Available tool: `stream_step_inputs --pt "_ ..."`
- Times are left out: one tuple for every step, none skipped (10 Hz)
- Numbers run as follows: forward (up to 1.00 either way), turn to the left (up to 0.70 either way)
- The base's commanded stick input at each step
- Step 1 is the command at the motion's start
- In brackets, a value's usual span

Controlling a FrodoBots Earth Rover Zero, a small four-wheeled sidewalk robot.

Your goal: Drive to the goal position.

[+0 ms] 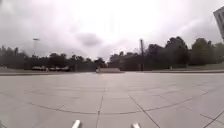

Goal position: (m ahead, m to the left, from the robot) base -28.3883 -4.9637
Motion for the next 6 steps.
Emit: stream_step_inputs --pt "-0.7 0.0" --pt "-0.7 0.0" --pt "-0.7 0.0" --pt "-0.7 0.0" --pt "-0.7 0.0" --pt "-0.7 0.0"
